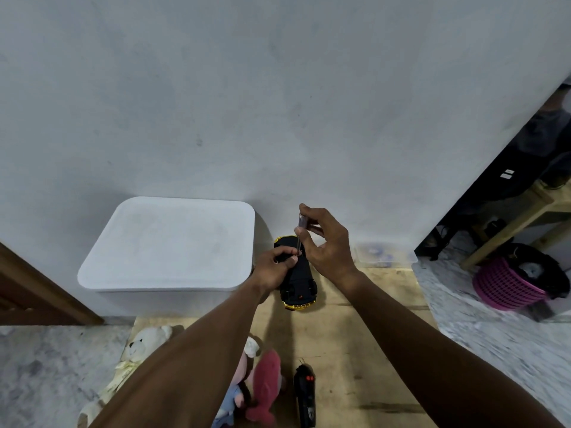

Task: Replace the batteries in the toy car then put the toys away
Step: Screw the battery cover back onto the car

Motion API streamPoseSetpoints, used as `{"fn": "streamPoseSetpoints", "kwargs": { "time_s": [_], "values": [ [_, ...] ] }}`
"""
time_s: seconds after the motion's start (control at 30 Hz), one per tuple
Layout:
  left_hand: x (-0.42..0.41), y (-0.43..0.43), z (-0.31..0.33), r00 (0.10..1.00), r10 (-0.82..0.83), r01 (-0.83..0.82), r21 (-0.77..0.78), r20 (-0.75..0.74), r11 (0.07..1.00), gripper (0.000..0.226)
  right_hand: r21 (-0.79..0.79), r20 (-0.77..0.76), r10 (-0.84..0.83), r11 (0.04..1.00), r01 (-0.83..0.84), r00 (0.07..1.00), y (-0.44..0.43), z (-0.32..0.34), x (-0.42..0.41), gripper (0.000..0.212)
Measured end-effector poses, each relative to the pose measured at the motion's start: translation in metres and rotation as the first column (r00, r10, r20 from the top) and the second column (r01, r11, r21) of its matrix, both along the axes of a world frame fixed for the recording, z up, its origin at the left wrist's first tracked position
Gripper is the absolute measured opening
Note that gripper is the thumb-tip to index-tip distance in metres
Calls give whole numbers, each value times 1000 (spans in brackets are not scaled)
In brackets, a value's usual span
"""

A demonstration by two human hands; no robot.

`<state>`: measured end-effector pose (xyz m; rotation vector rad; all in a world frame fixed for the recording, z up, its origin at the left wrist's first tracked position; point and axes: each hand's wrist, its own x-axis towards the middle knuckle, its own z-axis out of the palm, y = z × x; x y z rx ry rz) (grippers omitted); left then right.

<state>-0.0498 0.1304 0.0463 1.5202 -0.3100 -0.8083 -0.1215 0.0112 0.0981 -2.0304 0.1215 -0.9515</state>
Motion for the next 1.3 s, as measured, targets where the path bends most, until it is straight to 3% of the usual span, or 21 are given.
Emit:
{"fn": "streamPoseSetpoints", "kwargs": {
  "time_s": [0.2, 0.37, 0.53, 0.67, 0.83, 0.97, 1.1, 1.3],
  "values": [
    [0, 2, -2, 1000, 7, -7, -2, 19, 1000, 14, 5, -4, -73, 997, 73, 997, 1, -1, 1, 40],
    [-2, 2, -5, 1000, 4, -4, 3, 10, 1000, 14, 14, -46, -17, 1000, 18, 999, 0, -3, 0, 38],
    [-1, 2, -4, 1000, 7, -7, -1, 9, 1000, 15, 10, -1, -68, 998, 68, 998, 3, 1, 2, 36],
    [-2, 3, -4, 1000, -5, 5, 2, 5, 1000, 15, 31, -73, -37, 999, 39, 997, 0, 3, 0, 38],
    [-3, 2, -4, 1000, -18, 18, -17, -4, 1000, 21, -22, -35, -65, 998, 64, 997, -1, 3, -3, 38],
    [-3, 1, -6, 1000, -4, 4, -24, -5, 1000, 23, 26, -98, -49, 998, 52, 994, -2, 4, -5, 41],
    [-2, 2, -6, 1000, -19, 19, -21, -2, 1000, 24, 13, -33, -77, 997, 77, 997, -3, 5, -8, 39],
    [0, 4, -7, 1000, -3, 3, -3, -9, 1000, 24, 48, -85, -85, 995, 89, 993, -2, 7, -12, 45]
  ]
}}
